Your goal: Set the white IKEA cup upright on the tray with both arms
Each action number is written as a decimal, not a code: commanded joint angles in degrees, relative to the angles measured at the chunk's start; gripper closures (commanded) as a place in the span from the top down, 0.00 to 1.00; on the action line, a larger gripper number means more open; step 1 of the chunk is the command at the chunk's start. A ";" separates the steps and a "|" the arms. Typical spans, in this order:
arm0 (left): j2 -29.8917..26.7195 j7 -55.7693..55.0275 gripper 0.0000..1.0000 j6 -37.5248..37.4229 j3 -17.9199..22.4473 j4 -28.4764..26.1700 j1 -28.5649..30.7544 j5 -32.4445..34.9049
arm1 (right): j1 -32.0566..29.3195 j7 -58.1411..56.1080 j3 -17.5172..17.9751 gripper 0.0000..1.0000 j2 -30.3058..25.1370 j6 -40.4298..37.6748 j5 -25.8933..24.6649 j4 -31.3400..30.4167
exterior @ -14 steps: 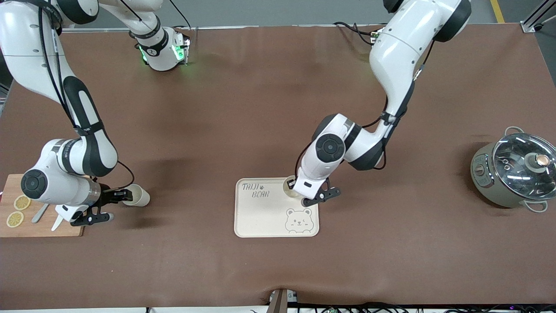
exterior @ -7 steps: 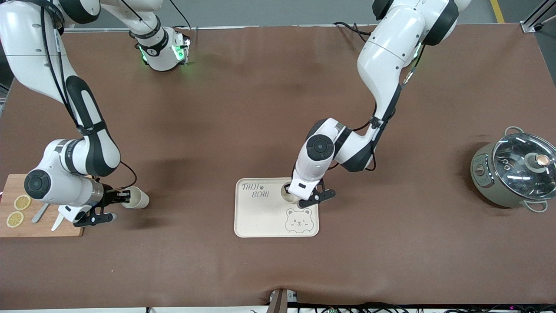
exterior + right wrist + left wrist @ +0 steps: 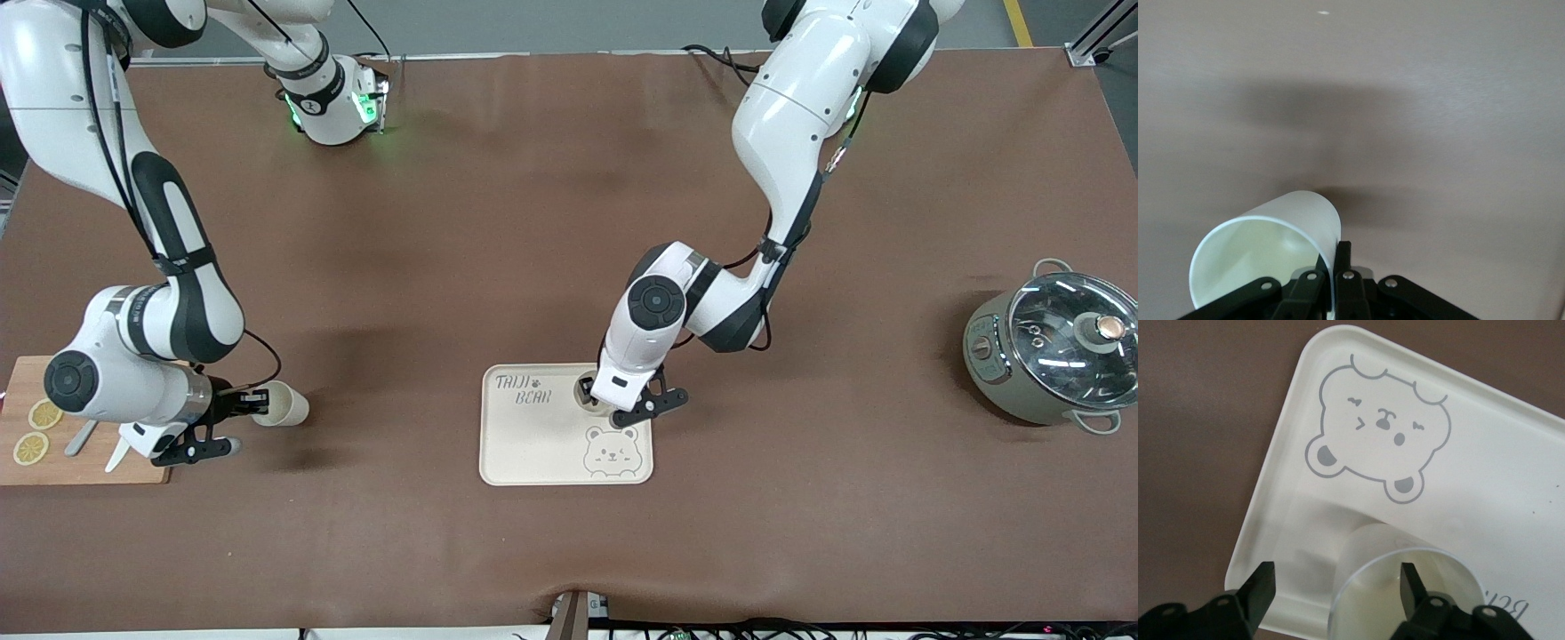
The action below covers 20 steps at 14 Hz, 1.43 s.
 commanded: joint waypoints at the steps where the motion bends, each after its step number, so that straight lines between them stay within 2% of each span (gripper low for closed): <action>1: -2.99 -0.95 1.00 -5.75 0.33 0.19 -0.18 -0.23 | 2.15 6.97 0.58 0.00 -0.96 -9.14 3.51 6.51; 5: -8.96 3.25 1.00 -14.99 -0.55 0.19 2.80 -0.41 | 8.91 24.44 0.58 0.00 -3.33 -11.27 3.60 8.72; 8: -14.76 15.97 1.00 -20.08 -0.11 -0.34 7.54 -4.09 | 15.15 38.42 0.58 0.00 -3.33 -10.84 3.60 9.43; 10: -17.75 28.17 1.00 -23.96 -0.03 -0.42 12.54 -3.92 | 19.55 47.04 0.40 0.00 -3.16 -10.40 3.34 10.74; 14: -20.66 43.75 1.00 -24.23 -0.11 -0.78 21.07 -4.19 | 25.27 55.84 0.31 0.00 -0.88 -3.56 3.33 11.80; 16: -22.23 46.94 1.00 -24.23 -0.03 -1.56 23.02 -4.10 | 27.55 58.23 0.23 0.00 0.62 -0.48 3.07 11.80; 20: -32.15 53.44 1.00 -24.58 -0.29 -10.42 28.72 -4.27 | 28.97 59.91 0.23 0.00 2.90 4.10 2.90 11.80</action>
